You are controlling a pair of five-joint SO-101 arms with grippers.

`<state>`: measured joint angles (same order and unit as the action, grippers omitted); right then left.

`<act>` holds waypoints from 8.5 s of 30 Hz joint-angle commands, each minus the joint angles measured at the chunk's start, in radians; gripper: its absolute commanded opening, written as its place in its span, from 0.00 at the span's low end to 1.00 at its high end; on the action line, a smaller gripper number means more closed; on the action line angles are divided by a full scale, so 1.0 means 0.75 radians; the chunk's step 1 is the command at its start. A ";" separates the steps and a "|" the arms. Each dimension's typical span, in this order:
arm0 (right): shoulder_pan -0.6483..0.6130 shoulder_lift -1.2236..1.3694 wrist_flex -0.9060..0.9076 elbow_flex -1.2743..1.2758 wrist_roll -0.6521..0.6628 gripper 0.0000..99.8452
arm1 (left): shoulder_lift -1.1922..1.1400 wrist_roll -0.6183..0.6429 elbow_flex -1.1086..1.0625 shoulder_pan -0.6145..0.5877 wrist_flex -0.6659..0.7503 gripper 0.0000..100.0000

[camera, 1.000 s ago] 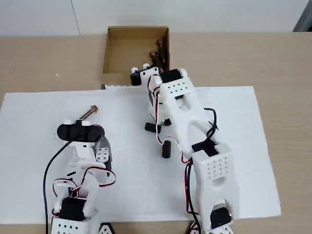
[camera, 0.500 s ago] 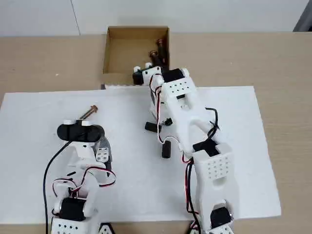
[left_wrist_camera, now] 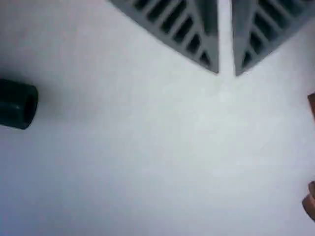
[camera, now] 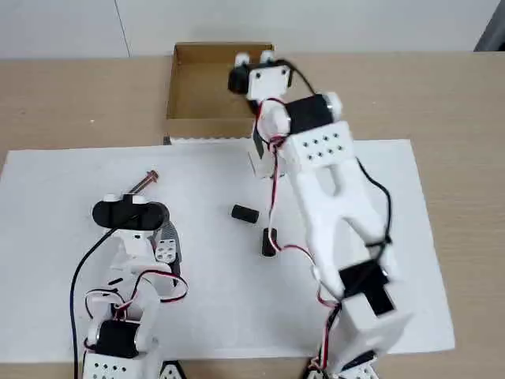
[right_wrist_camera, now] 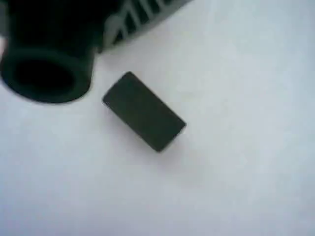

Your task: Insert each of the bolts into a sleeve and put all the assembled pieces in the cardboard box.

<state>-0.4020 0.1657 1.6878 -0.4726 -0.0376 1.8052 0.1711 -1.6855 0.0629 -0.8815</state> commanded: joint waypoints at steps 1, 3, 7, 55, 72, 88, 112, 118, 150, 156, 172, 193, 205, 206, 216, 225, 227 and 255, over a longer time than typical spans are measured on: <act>0.013 -0.220 0.024 -0.006 -0.039 0.00 | 0.014 -0.008 0.005 -0.010 -0.006 0.01; 0.013 -0.312 0.024 -0.004 -0.055 0.00 | 0.014 -0.008 0.005 -0.010 -0.006 0.01; 0.013 -0.488 0.032 0.004 -0.061 0.00 | 0.014 -0.008 0.007 -0.010 -0.006 0.01; 0.244 -1.779 -0.545 1.856 -0.065 0.00 | -0.513 -0.192 1.206 -0.139 -0.528 0.01; 0.244 -1.783 -0.631 1.931 -0.065 0.00 | -1.448 -0.200 1.820 -0.141 -0.534 0.01; 0.242 -1.775 -0.643 1.937 -0.065 0.00 | -2.250 -0.554 2.184 -0.143 -0.585 0.01; 0.234 -1.783 -0.877 2.160 -0.065 0.00 | -3.284 -0.935 3.242 -0.305 -1.162 0.04; 0.236 -1.783 -0.873 2.160 -0.065 0.00 | -3.324 -0.935 3.246 -0.303 -1.162 0.09; 0.234 -1.781 -0.877 2.160 -0.061 0.00 | -3.535 -0.994 3.096 -0.325 -0.951 0.09; 0.234 -1.783 -0.877 2.156 -0.061 0.00 | -3.533 -0.992 3.174 -0.317 -1.004 0.01; 0.234 -1.785 -0.864 1.972 -0.057 0.00 | -3.241 -0.900 3.452 -0.225 -1.164 0.00; 0.234 -1.951 -0.529 1.811 -0.057 0.00 | -2.105 -0.777 2.536 -0.084 -1.160 0.00; 0.234 -2.407 -0.596 2.056 -0.055 0.00 | -1.493 -0.546 1.875 -0.068 -0.802 0.00; 0.234 -2.436 -0.605 2.081 -0.055 0.00 | -1.436 -0.526 1.805 -0.065 -0.751 0.00; 0.234 -2.640 -0.803 2.330 -0.053 0.00 | -0.888 -0.245 1.216 -0.072 -0.282 0.00; 0.132 -2.640 -1.018 2.477 -0.055 0.00 | -0.559 -0.039 0.852 -0.061 -0.020 0.00; 0.056 -2.640 -1.098 2.527 -0.055 0.00 | -0.493 0.004 0.774 -0.059 0.039 0.00; -0.576 -2.640 -1.478 2.854 0.221 0.00 | 0.014 0.649 0.388 0.227 0.288 0.00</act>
<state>-0.8163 -1.8029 0.6076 1.6663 0.0974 1.8021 0.6529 -1.3970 0.2240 -0.6943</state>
